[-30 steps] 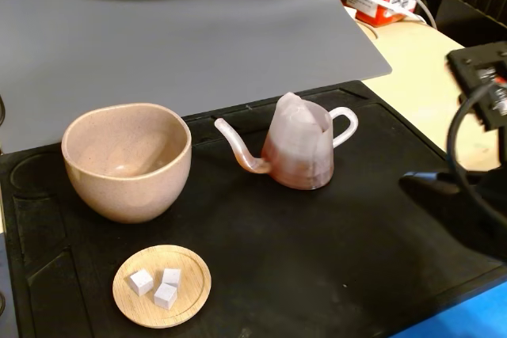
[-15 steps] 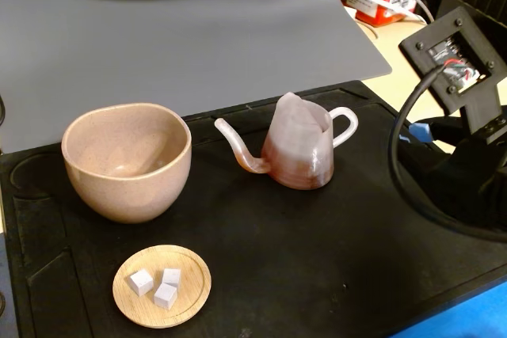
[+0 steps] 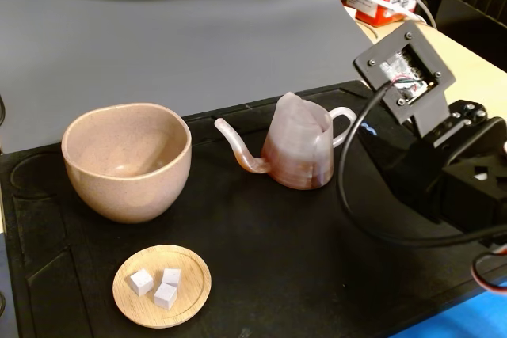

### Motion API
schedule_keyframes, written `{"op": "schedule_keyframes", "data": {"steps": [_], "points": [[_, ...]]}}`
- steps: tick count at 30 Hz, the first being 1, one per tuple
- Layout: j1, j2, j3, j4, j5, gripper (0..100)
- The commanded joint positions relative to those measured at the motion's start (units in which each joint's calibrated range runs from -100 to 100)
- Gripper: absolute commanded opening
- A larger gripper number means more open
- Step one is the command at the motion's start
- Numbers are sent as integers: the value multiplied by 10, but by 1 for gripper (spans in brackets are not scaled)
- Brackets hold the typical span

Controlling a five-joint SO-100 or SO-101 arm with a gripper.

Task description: Pick up a kettle and pour liquid into a cup.

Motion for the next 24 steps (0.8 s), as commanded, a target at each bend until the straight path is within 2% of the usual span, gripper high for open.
{"op": "schedule_keyframes", "data": {"steps": [1, 14, 17, 24], "points": [[1, 14, -50, -12, 2, 18], [1, 113, -131, -13, 2, 18], [7, 117, -132, -13, 28, 18], [8, 119, -132, -11, 35, 18]]}}
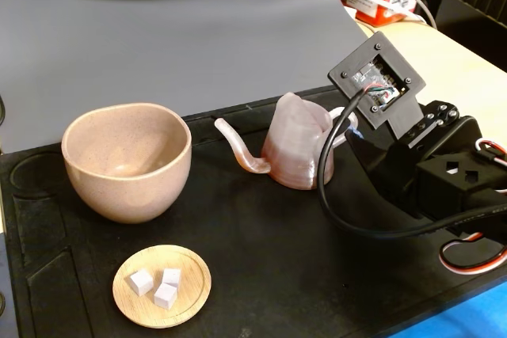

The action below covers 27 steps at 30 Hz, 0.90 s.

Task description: Pick up a kettle and pour liquid into a cup.

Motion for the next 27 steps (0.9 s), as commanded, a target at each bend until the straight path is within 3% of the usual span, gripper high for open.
{"op": "schedule_keyframes", "data": {"steps": [1, 4, 6, 27], "points": [[3, -1, -18, -4, 20, 18], [-5, 49, -45, -10, 22, 18], [-6, 96, -76, -73, 20, 18], [15, 161, -170, -75, 18, 18]]}}
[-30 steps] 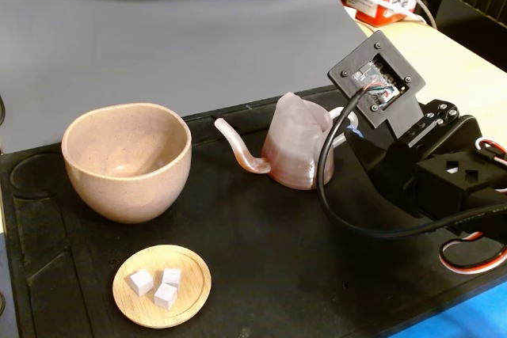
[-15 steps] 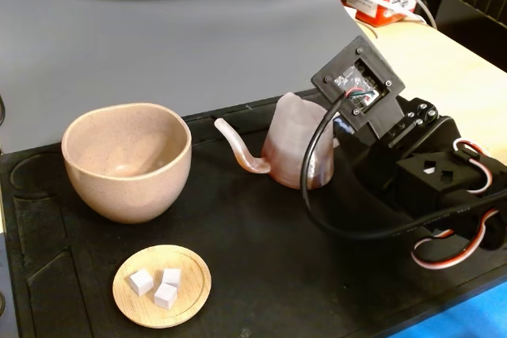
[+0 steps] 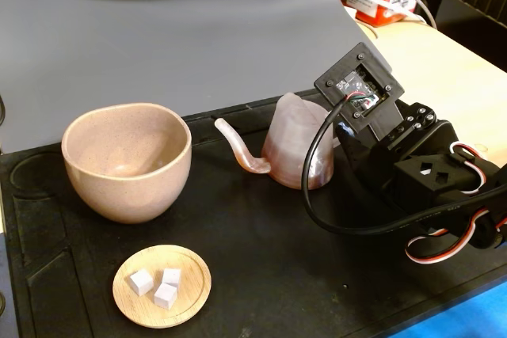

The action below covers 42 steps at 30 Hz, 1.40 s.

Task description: Pick up a kettle and pour liquid into a cup.

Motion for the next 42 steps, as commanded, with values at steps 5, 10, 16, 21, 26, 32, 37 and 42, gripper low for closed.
{"op": "schedule_keyframes", "data": {"steps": [5, 10, 16, 21, 26, 32, 37, 42], "points": [[-2, 1, -45, -9, -1, 18], [-1, 1, -46, -9, -1, 18], [-5, 1, -37, -9, -1, 18], [-4, 1, -37, -9, 0, 18], [0, 1, -37, -9, -1, 18], [3, -3, -36, -10, -1, 18], [13, -1, -36, -10, -1, 12], [13, -1, -37, -10, -1, 1]]}}
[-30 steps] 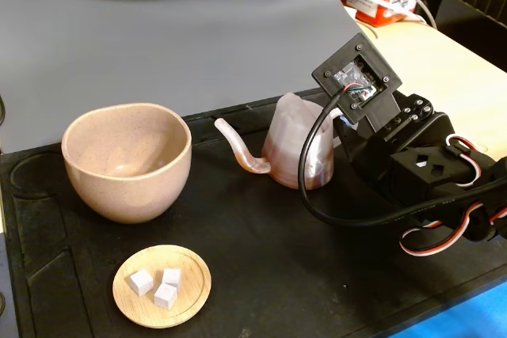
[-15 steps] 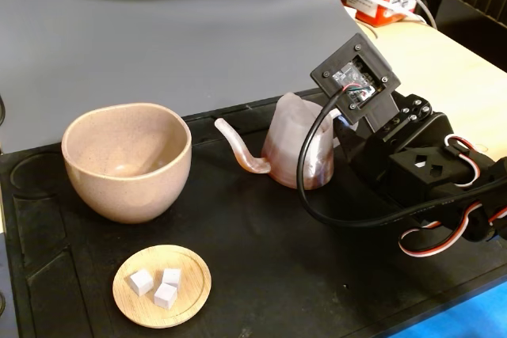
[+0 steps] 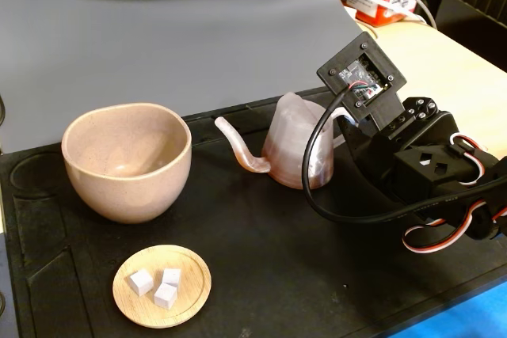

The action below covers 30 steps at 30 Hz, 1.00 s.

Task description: Pick up a kettle and pour liquid into a cup.

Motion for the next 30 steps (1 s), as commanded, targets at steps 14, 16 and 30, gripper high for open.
{"op": "schedule_keyframes", "data": {"steps": [14, 16, 30], "points": [[-9, -125, 74, -2, -28, 1], [-9, -161, 100, -2, -28, 1], [-39, -412, 163, 163, -38, 1]]}}
